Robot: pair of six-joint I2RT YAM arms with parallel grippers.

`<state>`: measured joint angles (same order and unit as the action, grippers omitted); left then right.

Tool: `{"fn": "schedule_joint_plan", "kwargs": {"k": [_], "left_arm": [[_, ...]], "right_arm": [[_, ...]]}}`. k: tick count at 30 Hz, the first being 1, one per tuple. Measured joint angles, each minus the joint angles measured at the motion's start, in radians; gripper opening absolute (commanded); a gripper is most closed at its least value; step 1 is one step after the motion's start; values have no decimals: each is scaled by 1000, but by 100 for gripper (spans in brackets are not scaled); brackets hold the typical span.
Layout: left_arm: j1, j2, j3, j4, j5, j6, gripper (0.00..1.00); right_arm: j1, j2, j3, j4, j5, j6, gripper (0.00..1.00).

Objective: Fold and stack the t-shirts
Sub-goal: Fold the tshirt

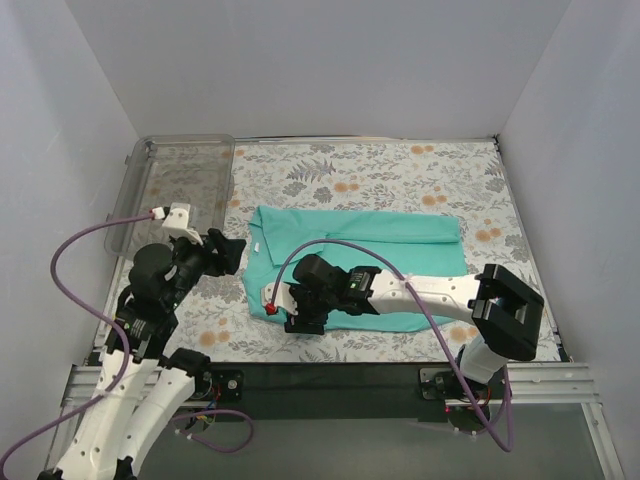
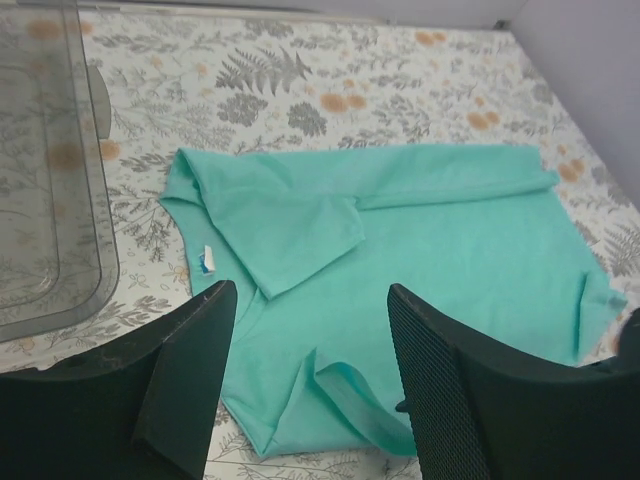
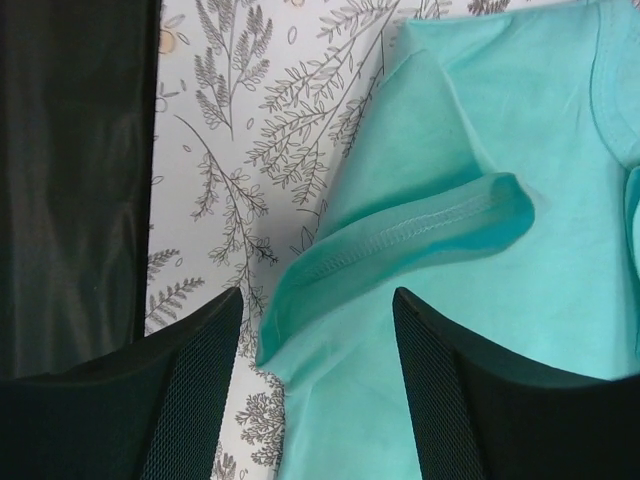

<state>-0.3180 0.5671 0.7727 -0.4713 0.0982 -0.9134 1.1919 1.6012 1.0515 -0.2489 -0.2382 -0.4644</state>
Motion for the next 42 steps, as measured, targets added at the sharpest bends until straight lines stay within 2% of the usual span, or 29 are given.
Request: {"fn": "schedule_joint_plan", "kwargs": {"k": [6,16,24,27,31,34,39,42], "left_arm": [[0,-103,-9,0,-28,-80,58],[0,-112,-38,-23,-9,-169,58],[0,-122,-47,-23,2,-211,58],[0,-125,-47,-22,8,-222,58],[0,-127,-59,-20,18,-233,58],[0,-127,-72,-19,25,-243,58],[0,-117,-95,2,80,-249,58],[0,-77,-103,31,145,-228,59]], "right_arm": [[42,78,2,12,115,51,60],[93,100,8,8,184,77,61],[129,165,30,7,268,79,56],[133,175,31,5,311,77,52],[134,175,31,4,358,70,33],[134,175,31,3,378,67,26],[126,154,31,-12,381,47,22],[97,92,31,-33,322,26,21]]}}
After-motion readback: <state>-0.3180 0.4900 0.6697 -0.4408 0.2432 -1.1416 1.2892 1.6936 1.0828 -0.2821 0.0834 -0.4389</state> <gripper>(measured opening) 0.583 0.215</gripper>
